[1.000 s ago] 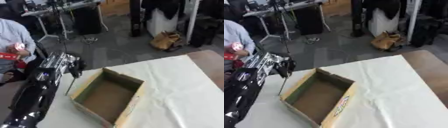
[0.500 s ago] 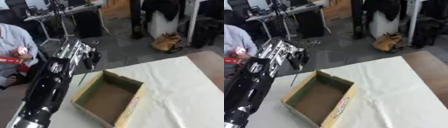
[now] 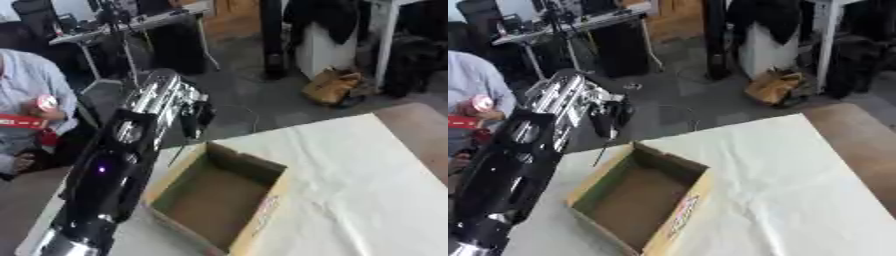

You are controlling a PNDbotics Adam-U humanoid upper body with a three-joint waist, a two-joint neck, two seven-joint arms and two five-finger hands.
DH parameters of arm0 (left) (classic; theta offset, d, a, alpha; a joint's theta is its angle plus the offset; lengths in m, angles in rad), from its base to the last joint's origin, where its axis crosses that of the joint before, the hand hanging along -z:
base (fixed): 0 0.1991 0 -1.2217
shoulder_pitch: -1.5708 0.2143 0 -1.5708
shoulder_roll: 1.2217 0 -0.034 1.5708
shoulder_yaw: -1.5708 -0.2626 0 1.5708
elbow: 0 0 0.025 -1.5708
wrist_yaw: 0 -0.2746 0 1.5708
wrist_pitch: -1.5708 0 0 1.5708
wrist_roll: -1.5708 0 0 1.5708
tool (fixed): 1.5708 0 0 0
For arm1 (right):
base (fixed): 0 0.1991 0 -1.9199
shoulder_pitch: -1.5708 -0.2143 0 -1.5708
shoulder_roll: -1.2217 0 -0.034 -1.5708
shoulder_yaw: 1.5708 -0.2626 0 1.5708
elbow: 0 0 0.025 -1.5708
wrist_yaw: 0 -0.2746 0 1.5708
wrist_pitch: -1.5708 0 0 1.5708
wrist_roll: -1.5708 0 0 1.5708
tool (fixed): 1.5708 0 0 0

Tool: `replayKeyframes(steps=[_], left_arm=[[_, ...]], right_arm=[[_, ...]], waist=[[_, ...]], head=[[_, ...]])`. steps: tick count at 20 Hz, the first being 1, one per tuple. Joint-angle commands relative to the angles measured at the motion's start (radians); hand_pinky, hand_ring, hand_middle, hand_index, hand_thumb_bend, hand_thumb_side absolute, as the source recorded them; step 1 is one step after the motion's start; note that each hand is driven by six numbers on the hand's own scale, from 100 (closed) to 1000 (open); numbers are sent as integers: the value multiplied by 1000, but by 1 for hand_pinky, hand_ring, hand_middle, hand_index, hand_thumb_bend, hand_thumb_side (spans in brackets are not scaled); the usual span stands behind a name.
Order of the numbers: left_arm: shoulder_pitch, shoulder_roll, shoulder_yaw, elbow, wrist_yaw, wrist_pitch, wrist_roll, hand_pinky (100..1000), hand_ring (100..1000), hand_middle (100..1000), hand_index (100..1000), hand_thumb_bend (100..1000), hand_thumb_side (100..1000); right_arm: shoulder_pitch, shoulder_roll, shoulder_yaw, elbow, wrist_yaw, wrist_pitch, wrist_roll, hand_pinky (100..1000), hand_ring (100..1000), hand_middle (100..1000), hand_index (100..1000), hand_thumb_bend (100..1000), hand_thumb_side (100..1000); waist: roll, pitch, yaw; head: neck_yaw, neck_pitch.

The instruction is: Pick up objects on the table and place them in the box.

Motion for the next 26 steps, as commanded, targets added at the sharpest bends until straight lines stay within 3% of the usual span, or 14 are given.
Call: replayKeyframes(steps=[1, 14, 15, 19, 20, 21, 23, 24, 25, 26], left_arm=[[-33, -6, -15, -28, -16, -22, 0, 602, 724, 655, 568, 100, 173], [-13, -83, -46, 0, -74, -55, 0, 614, 741, 677, 574, 101, 180], [-9, -86, -46, 7, -78, -56, 0, 661, 780, 741, 642, 100, 235], [16, -104, -35, 94, -103, -53, 0, 740, 833, 805, 705, 114, 274], [20, -106, -35, 109, -110, -59, 0, 802, 883, 862, 782, 220, 335], [23, -108, -35, 122, -120, -69, 0, 827, 903, 885, 812, 270, 370], [27, -112, -35, 142, -143, -95, 0, 860, 943, 925, 841, 376, 609], [29, -116, -36, 147, -148, -113, 0, 877, 955, 942, 854, 440, 776], [30, -118, -35, 150, -151, -130, 0, 877, 955, 942, 854, 440, 776], [30, -122, -36, 150, -153, -146, 0, 910, 988, 997, 883, 571, 973]], right_arm=[[-10, -30, 2, -11, -6, -98, -96, 838, 831, 631, 696, 100, 1000], [-15, -30, 2, -11, -20, -91, -91, 837, 830, 630, 695, 100, 1000], [-15, -30, 2, -11, -20, -91, -92, 837, 830, 630, 695, 100, 1000], [-13, -29, 0, -11, -20, -95, -95, 837, 830, 630, 695, 100, 1000], [-13, -29, -1, -11, -19, -96, -95, 837, 829, 630, 695, 100, 1000], [-13, -28, -1, -11, -18, -96, -96, 837, 829, 630, 695, 100, 1000], [-13, -27, -2, -11, -17, -97, -97, 837, 829, 630, 695, 100, 1000], [-13, -27, -2, -11, -17, -98, -98, 837, 829, 630, 695, 100, 1000], [-14, -27, -3, -11, -17, -98, -100, 837, 829, 630, 695, 100, 1000], [-14, -28, -3, -11, -17, -99, -101, 837, 829, 630, 695, 100, 1000]], waist=[[-11, -19, 2], [-11, -24, 2], [-12, -24, 2], [-16, -22, -3], [-16, -20, -5], [-17, -19, -6], [-17, -17, -7], [-18, -16, -7], [-18, -15, -7], [-19, -15, -8]], head=[[0, 11], [-4, 15], [-4, 14], [-5, 16], [-6, 16], [-6, 15], [-8, 15], [-8, 15], [-9, 16], [-9, 16]])
